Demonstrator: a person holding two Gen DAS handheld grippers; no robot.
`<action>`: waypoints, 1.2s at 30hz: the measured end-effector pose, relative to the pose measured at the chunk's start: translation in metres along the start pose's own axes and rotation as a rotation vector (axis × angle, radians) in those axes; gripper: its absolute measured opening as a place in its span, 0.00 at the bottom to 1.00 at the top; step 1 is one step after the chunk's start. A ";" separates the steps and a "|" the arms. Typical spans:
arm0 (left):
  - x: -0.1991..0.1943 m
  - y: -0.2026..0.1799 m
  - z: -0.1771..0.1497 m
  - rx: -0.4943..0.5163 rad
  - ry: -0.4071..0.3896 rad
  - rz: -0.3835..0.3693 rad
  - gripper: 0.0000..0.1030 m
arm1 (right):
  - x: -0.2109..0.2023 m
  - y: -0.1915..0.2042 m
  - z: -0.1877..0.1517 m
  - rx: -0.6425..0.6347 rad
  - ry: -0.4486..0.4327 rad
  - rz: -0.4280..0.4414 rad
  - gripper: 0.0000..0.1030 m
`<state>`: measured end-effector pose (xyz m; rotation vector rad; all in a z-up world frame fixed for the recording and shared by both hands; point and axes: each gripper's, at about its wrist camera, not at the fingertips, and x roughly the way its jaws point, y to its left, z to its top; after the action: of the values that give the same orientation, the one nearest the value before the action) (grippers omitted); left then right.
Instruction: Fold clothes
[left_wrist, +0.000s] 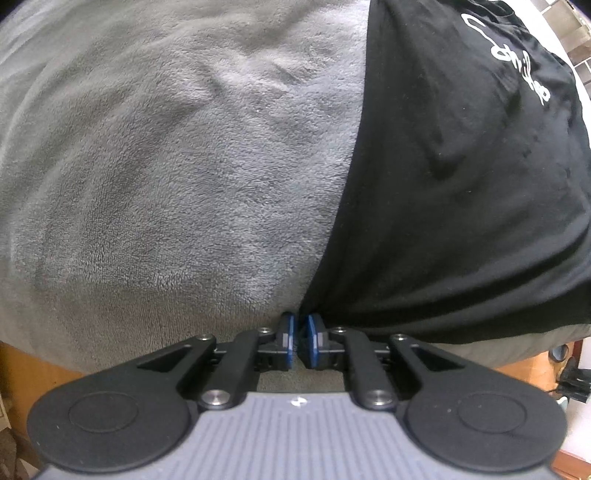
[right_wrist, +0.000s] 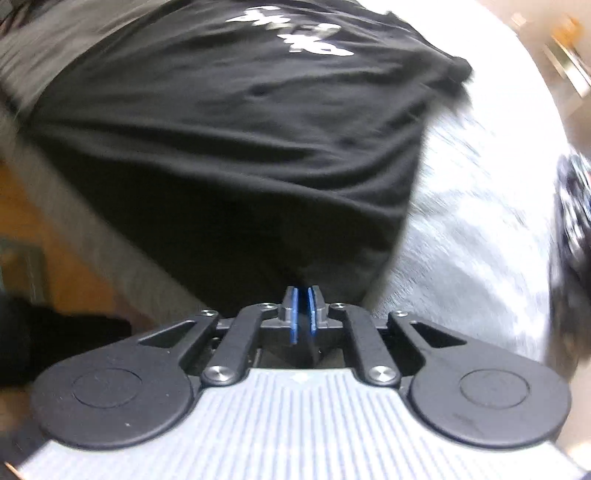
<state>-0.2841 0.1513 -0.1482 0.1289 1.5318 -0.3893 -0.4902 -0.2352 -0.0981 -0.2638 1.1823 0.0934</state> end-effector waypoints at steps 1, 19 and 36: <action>0.000 -0.002 -0.001 -0.003 -0.002 0.005 0.11 | 0.002 0.004 0.000 -0.026 -0.006 0.011 0.10; -0.005 -0.005 -0.027 -0.022 -0.040 0.020 0.11 | 0.021 -0.013 0.007 -0.005 0.018 0.109 0.22; 0.001 0.013 -0.037 -0.033 -0.071 -0.009 0.11 | 0.016 -0.021 0.015 -0.078 0.020 0.081 0.01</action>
<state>-0.3148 0.1747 -0.1528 0.0816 1.4688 -0.3717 -0.4665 -0.2533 -0.1043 -0.2856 1.2106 0.2087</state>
